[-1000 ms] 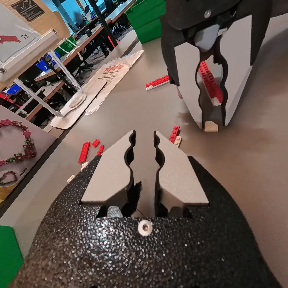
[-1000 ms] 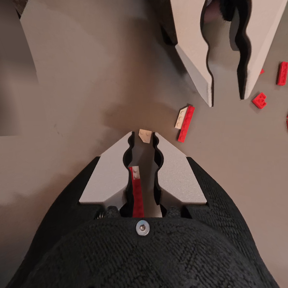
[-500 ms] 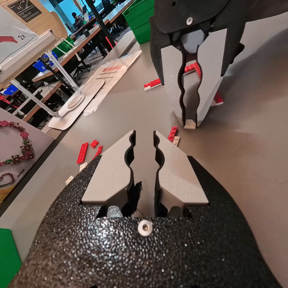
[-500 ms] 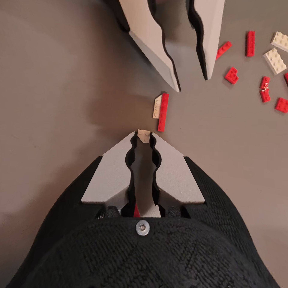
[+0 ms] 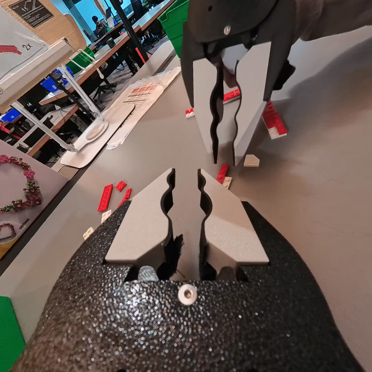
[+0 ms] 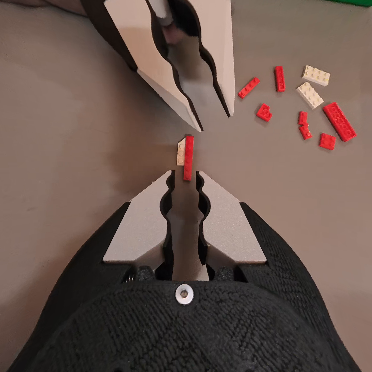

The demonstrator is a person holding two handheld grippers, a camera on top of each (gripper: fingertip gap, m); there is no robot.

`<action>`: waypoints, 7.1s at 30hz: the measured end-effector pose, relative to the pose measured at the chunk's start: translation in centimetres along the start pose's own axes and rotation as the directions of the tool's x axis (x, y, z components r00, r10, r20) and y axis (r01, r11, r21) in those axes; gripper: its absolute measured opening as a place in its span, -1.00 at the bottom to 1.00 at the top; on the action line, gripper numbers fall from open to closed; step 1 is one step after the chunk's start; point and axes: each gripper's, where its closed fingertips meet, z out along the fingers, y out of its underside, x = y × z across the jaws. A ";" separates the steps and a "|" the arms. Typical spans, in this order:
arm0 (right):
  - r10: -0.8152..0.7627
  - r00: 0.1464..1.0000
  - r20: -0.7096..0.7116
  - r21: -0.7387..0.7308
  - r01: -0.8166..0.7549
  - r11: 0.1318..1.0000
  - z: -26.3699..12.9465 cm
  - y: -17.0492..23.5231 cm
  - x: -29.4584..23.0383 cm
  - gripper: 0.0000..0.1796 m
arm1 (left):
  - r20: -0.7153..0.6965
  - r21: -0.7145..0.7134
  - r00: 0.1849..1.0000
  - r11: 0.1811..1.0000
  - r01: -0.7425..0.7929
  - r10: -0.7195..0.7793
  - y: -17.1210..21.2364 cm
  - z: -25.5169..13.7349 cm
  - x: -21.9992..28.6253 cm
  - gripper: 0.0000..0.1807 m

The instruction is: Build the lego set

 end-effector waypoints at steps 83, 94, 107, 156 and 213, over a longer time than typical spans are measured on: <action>0.029 0.990 0.135 0.057 -0.037 0.998 -0.7 1.2 -2.5 -0.71 | -0.071 -0.013 0.759 0.760 -0.649 0.647 0.1 0.4 5.2 -0.93; 0.038 0.969 0.243 0.162 -0.079 0.984 -1.9 -0.4 -3.5 -0.94 | -0.005 0.044 0.625 0.625 -0.780 0.781 -1.6 0.0 6.5 -0.93; -0.013 0.996 0.088 0.016 0.012 1.000 -0.9 1.0 -2.1 -0.94 | -0.125 0.061 0.913 0.922 -0.383 0.387 -2.1 -1.7 4.4 -0.65; -0.018 0.996 0.091 -0.081 0.026 0.996 -0.6 2.2 -2.7 -0.76 | -0.309 -0.195 0.951 0.979 -0.063 0.000 0.9 1.0 6.8 -0.64; -0.045 0.983 0.180 0.100 0.027 0.995 -0.9 1.6 -2.2 -0.93 | -0.260 -0.185 0.964 0.977 -0.105 0.054 0.7 0.6 5.9 -0.77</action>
